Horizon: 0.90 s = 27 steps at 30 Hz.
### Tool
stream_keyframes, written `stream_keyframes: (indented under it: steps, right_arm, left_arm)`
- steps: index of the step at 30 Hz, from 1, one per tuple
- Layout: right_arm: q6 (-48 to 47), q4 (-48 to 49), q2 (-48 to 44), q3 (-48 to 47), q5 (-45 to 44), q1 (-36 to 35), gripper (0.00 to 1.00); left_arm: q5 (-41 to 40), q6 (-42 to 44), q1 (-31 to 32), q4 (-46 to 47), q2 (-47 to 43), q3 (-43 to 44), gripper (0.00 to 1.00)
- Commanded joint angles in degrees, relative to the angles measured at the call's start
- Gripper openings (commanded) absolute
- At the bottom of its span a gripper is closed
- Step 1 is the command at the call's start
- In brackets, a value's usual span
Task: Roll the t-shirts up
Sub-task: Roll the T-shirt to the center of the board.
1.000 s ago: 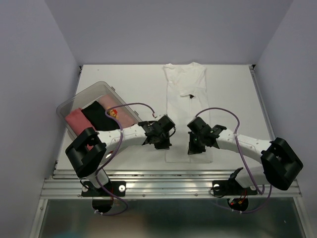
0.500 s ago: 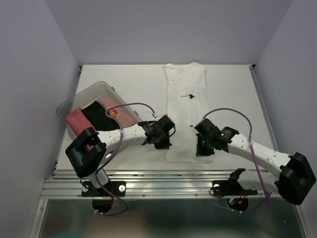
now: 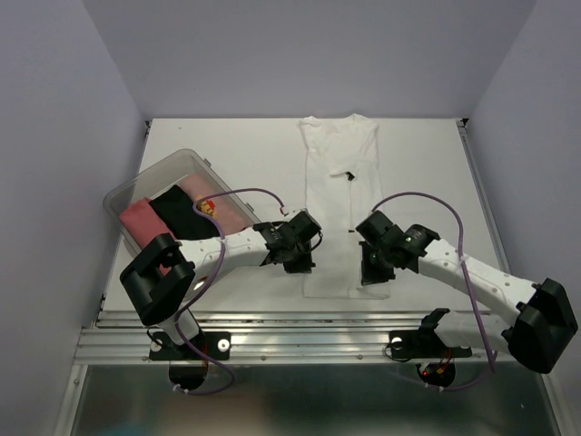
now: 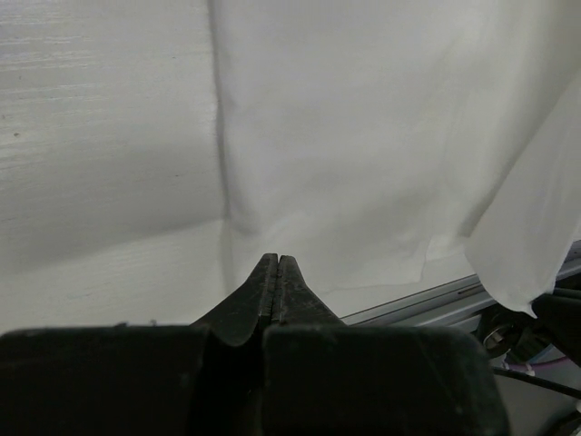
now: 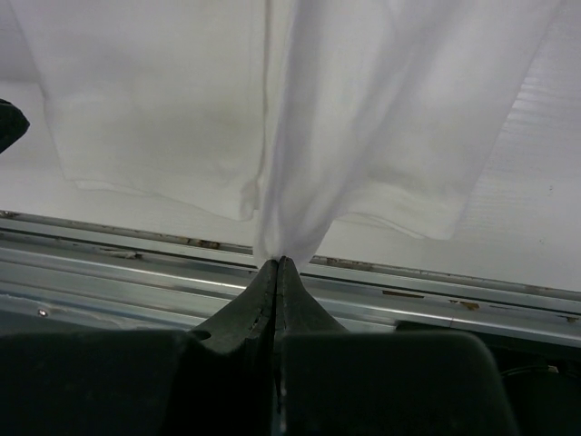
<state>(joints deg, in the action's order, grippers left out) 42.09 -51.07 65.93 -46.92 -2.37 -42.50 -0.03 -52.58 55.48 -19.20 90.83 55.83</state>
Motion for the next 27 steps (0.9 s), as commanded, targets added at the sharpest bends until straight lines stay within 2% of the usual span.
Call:
stream_keyframes:
  steps: [1, 10, 15, 17, 18, 19, 23, 27]
  right_arm:
    - [-1.48, 2.46, 2.61, -0.81, 3.67, -0.57, 0.01]
    - [-3.33, 6.68, 6.49, 0.16, 7.29, -1.09, 0.02]
    - [-3.24, 10.98, 7.9, 2.27, 10.72, -1.62, 0.08]
    - [-3.24, 11.87, 9.21, 3.41, 12.12, -2.15, 0.14]
    - [-3.32, 11.78, 9.74, 3.5, 12.39, -2.76, 0.3]
    - [-3.67, 11.78, 10.18, 3.58, 12.48, -3.28, 0.35]
    - [-3.85, 9.24, 9.4, 2.36, 9.5, -3.29, 0.39]
    - [0.08, 5.37, 3.52, 0.51, -0.31, -3.29, 0.36]
  left_arm:
    - [-0.23, 0.72, -0.02, 0.39, -1.18, -0.55, 0.0]
    - [-0.23, 0.19, -0.02, 1.01, -1.35, -1.17, 0.0]
    - [-0.23, 0.28, 0.06, 1.01, -1.09, -0.99, 0.0]
    - [-0.23, 0.28, -0.02, 1.01, -1.0, -1.08, 0.0]
    - [-0.23, 0.28, -0.02, 1.01, -0.92, -1.16, 0.0]
    - [-0.23, 0.28, 0.06, 1.09, -0.91, -1.25, 0.0]
    - [-0.23, 0.28, -0.02, 1.01, -0.83, -1.17, 0.0]
    - [-0.23, 0.28, -0.02, 0.92, -1.18, -0.73, 0.0]
